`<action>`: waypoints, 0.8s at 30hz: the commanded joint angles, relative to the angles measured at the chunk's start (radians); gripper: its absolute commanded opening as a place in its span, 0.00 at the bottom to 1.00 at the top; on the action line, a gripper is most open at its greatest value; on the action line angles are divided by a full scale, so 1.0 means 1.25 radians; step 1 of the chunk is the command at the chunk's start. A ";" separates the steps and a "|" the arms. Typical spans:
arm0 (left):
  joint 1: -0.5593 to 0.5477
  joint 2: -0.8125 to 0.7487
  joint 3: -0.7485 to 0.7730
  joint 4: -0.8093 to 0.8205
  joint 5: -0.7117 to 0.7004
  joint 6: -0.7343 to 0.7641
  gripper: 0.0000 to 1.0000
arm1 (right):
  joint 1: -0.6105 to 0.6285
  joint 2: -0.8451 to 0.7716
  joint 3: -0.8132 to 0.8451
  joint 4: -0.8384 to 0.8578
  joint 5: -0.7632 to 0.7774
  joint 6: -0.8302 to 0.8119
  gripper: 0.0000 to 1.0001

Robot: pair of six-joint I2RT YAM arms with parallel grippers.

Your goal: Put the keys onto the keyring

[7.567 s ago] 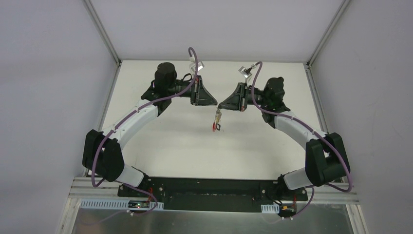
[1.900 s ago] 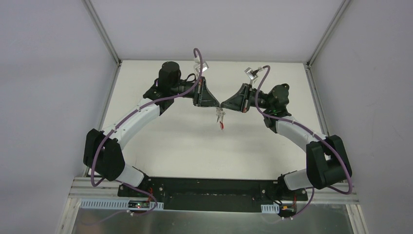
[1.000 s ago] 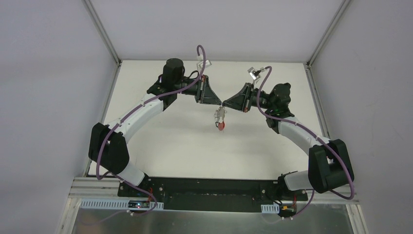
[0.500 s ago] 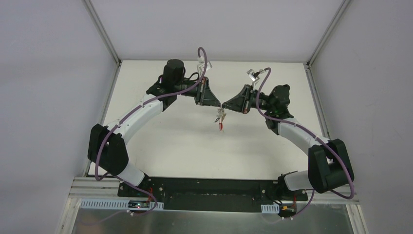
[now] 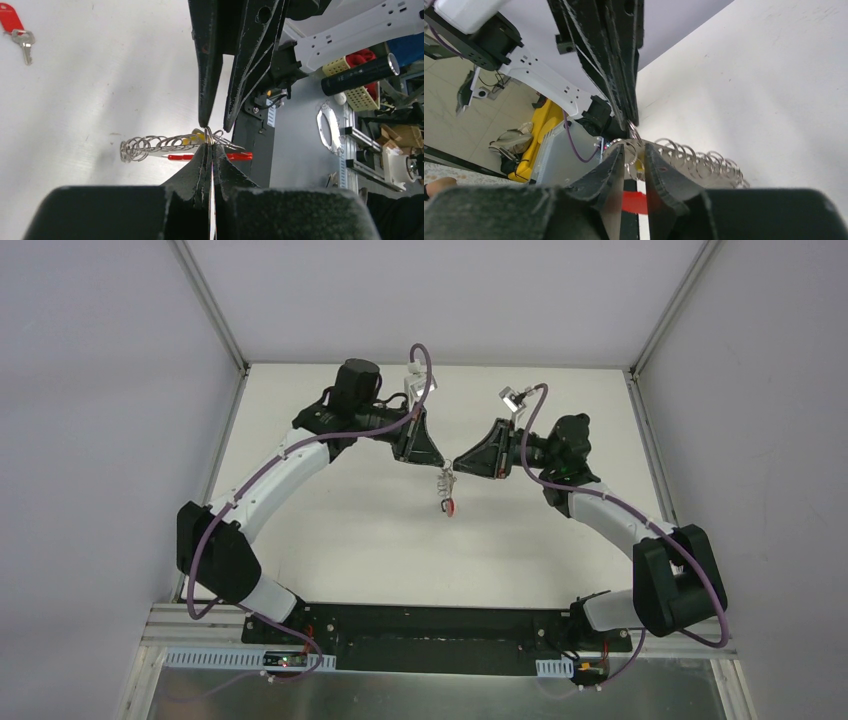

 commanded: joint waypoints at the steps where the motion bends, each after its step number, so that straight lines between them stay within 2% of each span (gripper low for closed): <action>1: -0.020 -0.014 0.095 -0.239 -0.036 0.212 0.00 | 0.007 -0.041 0.039 -0.117 -0.031 -0.141 0.27; 3: -0.030 -0.005 0.120 -0.327 -0.055 0.268 0.00 | 0.011 -0.045 0.050 -0.181 -0.027 -0.198 0.32; 7: -0.049 0.012 0.160 -0.408 -0.078 0.310 0.00 | 0.028 -0.042 0.062 -0.241 -0.030 -0.258 0.39; 13: -0.077 0.050 0.224 -0.518 -0.092 0.342 0.00 | 0.051 -0.036 0.086 -0.287 -0.061 -0.308 0.41; 24: -0.092 0.068 0.232 -0.517 -0.078 0.325 0.00 | 0.077 -0.059 0.102 -0.360 -0.117 -0.370 0.41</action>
